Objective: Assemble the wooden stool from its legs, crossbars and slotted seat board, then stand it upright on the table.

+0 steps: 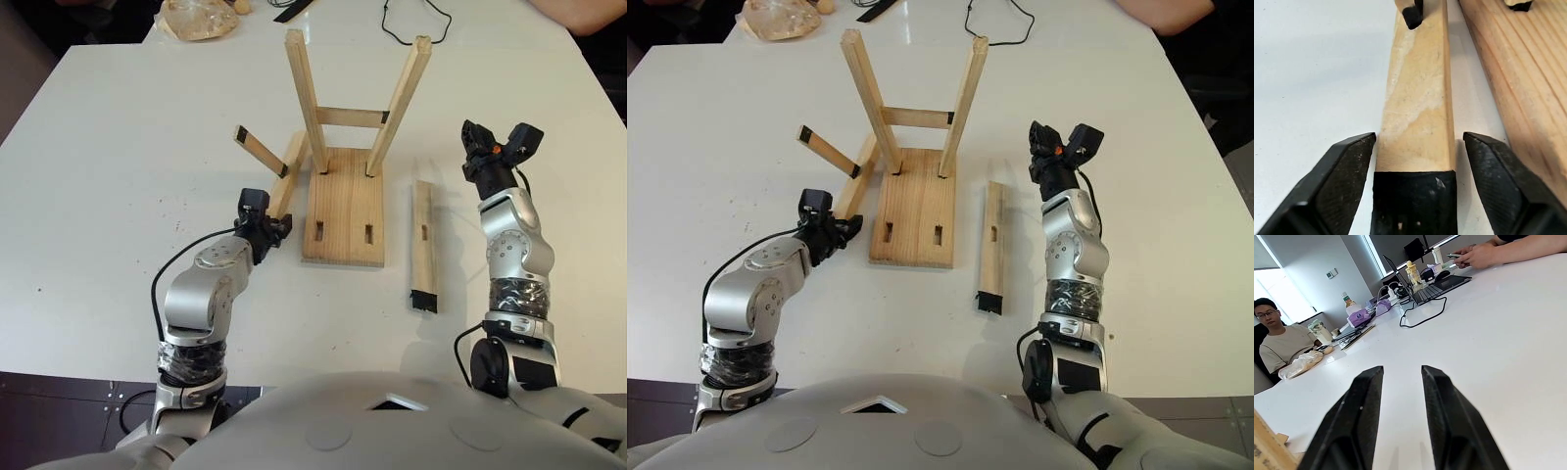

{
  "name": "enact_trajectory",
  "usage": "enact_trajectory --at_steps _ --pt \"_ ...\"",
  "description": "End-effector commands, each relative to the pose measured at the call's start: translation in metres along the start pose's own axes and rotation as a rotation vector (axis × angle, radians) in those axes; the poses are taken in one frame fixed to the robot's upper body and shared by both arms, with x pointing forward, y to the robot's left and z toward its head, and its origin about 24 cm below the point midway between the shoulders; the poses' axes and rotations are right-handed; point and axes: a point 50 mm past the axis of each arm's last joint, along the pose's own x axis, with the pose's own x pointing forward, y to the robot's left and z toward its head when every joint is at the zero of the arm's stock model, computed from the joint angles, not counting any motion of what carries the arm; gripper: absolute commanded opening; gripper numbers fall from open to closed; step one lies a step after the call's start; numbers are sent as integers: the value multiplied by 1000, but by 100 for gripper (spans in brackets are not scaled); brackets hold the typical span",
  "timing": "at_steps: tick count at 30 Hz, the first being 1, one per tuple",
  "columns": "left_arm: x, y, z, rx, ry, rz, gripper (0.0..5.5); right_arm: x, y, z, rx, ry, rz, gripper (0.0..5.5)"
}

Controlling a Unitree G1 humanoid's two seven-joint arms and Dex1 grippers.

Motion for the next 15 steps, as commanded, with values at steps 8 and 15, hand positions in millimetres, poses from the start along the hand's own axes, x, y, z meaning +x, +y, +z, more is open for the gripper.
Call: enact_trajectory --at_steps 8,15 --pt "3 1 -25 64 142 -5 297 -4 -4 -4 -11 12 -15 144" --pt "9 2 -27 42 134 -86 200 -4 -6 -8 -22 20 -28 144"
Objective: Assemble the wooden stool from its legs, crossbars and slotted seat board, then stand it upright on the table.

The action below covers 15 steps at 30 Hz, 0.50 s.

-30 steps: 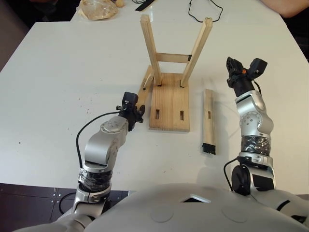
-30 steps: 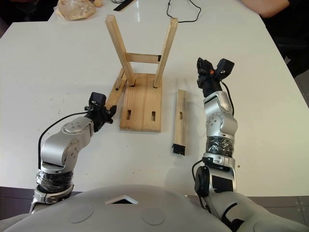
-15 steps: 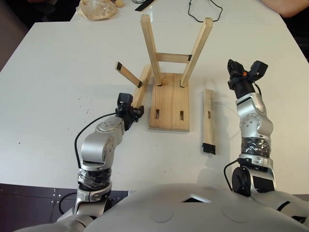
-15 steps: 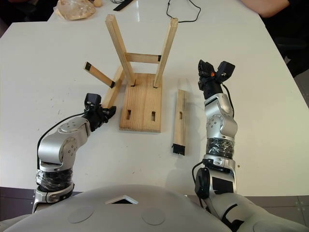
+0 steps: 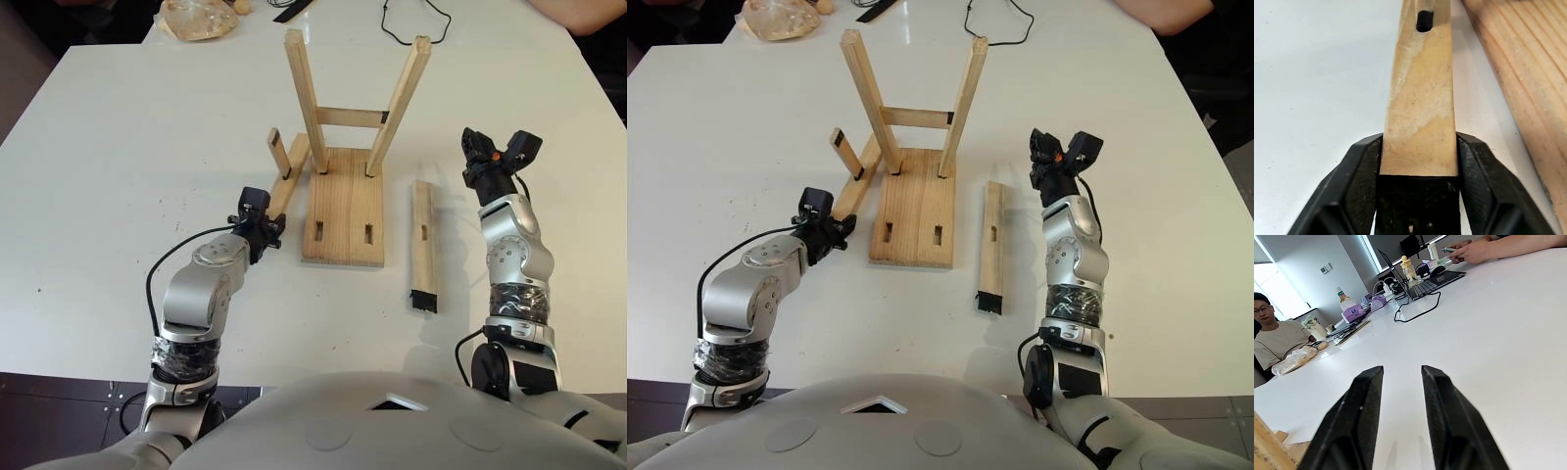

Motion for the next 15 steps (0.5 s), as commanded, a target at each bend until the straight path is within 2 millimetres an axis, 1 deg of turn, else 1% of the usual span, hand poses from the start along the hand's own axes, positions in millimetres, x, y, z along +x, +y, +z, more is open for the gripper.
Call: enact_trajectory --at_steps 1,3,5,7,8,11,13,15 --pt "7 1 -23 -59 107 -56 200 -1 -2 -4 -10 11 -13 144" --pt "9 7 -20 -76 63 -44 200 -1 -2 -5 -17 19 -9 144" --pt "10 18 -13 -132 -20 29 200 -2 -1 -6 -14 39 7 144" --pt "7 37 1 -234 -159 125 200 -4 2 -2 -8 45 38 144" --pt "3 49 10 -294 -244 180 200 -5 3 3 -3 39 61 144" --pt "-9 84 36 -463 -469 265 200 -3 9 26 29 -18 114 144" --pt "-20 99 62 -581 -657 220 200 5 24 50 71 -84 189 144" --pt "-34 106 94 -681 -849 99 200 13 48 75 96 -133 319 144"
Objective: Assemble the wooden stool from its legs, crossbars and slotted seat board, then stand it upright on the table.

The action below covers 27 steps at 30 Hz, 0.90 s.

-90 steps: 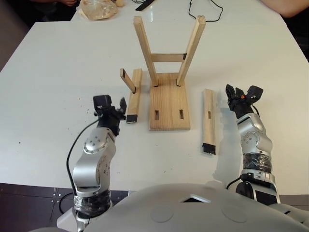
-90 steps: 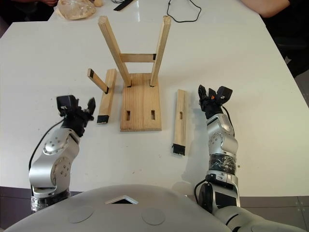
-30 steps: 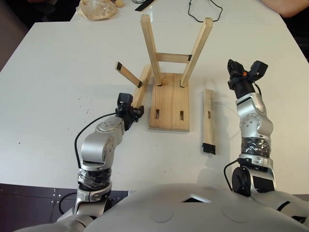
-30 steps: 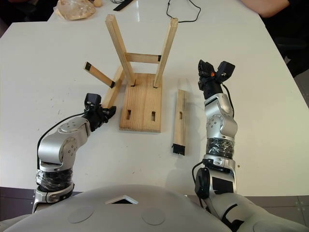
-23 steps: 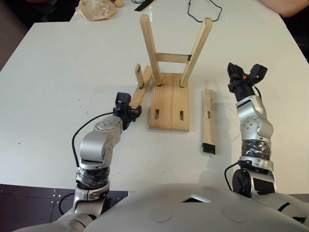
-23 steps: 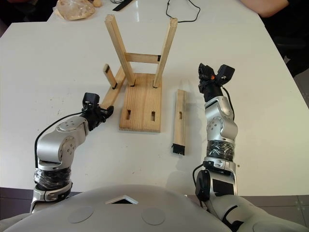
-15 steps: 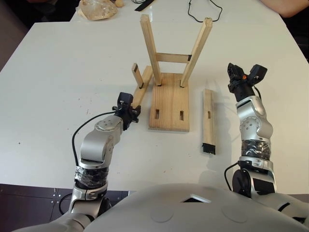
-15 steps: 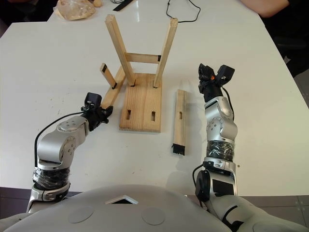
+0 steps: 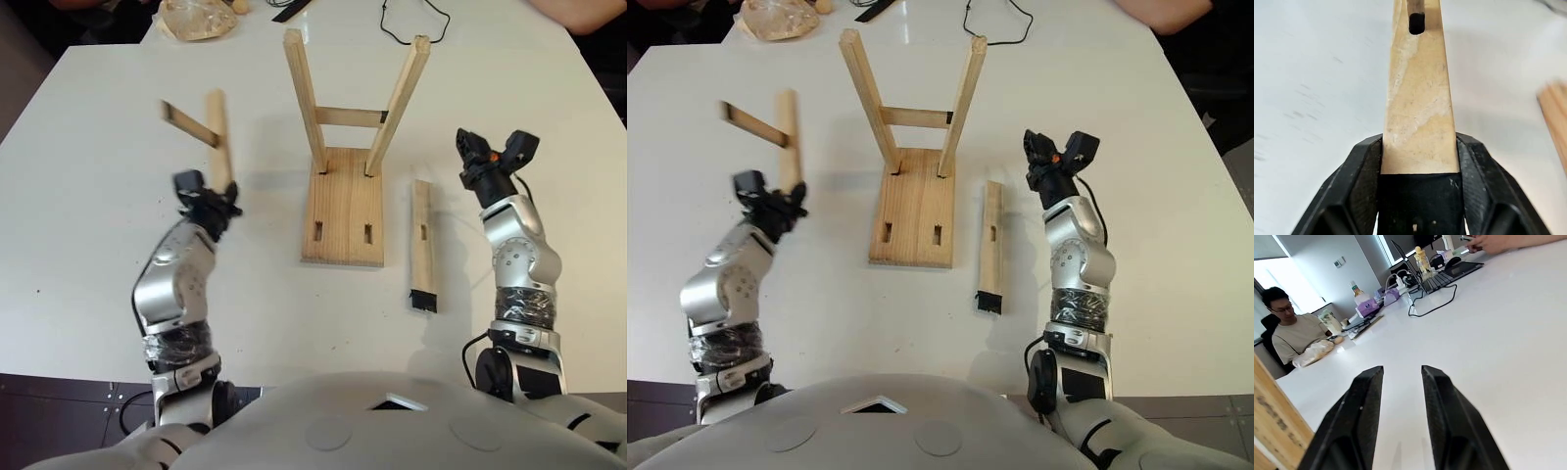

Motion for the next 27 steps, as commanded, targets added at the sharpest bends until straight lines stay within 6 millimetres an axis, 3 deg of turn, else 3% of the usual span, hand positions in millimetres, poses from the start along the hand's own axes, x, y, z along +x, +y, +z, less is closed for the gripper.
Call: enact_trajectory --at_steps 1,5,10,14,16,21,27 --pt "8 -27 73 -295 -311 -269 200 24 53 56 26 -118 291 144" --pt "-10 -65 110 -334 -393 -682 200 24 106 78 -46 -95 652 144" --pt "-36 -94 112 -213 -297 -1095 200 15 142 99 -38 -68 944 144" --pt "-61 -111 102 -99 -172 -1364 200 7 151 109 15 -17 1095 144" --pt "-64 -111 97 -56 -118 -1413 200 1 153 110 2 37 1177 144" --pt "-63 -108 89 34 -35 -1470 200 -15 152 106 14 201 1341 207" --pt "-64 -111 79 99 43 -1559 200 -14 153 114 27 259 1397 220"
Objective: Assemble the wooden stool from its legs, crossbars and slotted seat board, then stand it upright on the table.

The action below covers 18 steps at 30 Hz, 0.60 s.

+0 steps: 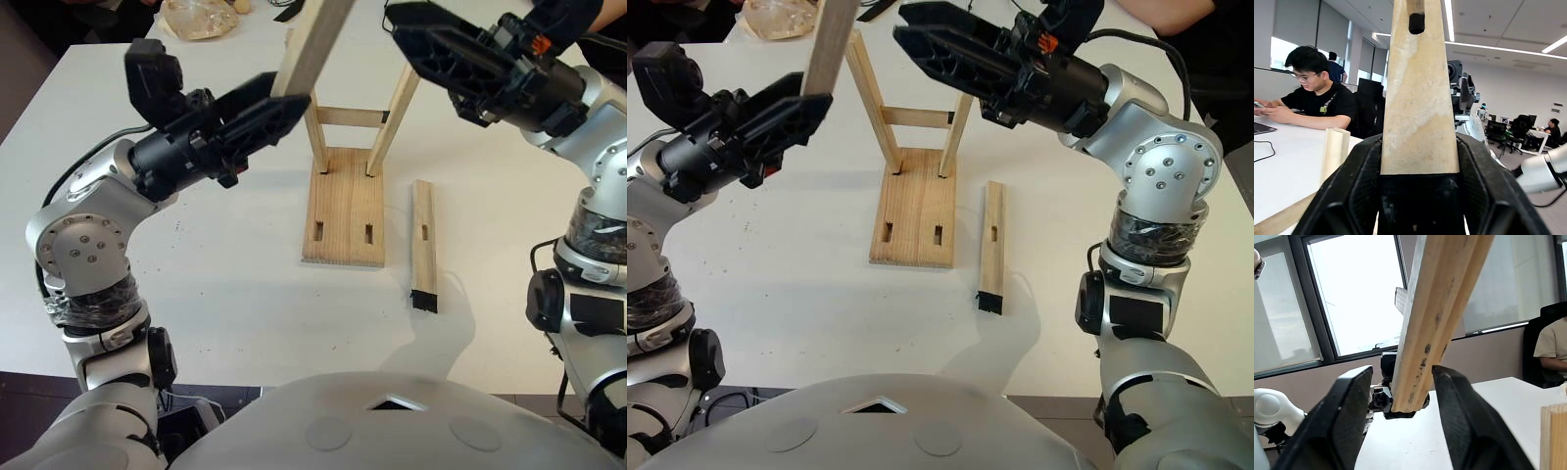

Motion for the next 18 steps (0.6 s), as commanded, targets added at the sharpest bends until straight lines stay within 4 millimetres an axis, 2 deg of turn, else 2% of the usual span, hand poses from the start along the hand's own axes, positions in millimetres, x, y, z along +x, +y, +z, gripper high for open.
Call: enact_trajectory --at_steps 1,12,18 --pt "2 -1 -6 -10 62 -55 200 6 4 10 9 23 72 220" --pt "3 -1 -16 -22 131 -111 200 9 3 16 -44 35 94 220" --pt "4 -3 -20 -4 168 -125 200 3 3 13 -84 56 96 307"
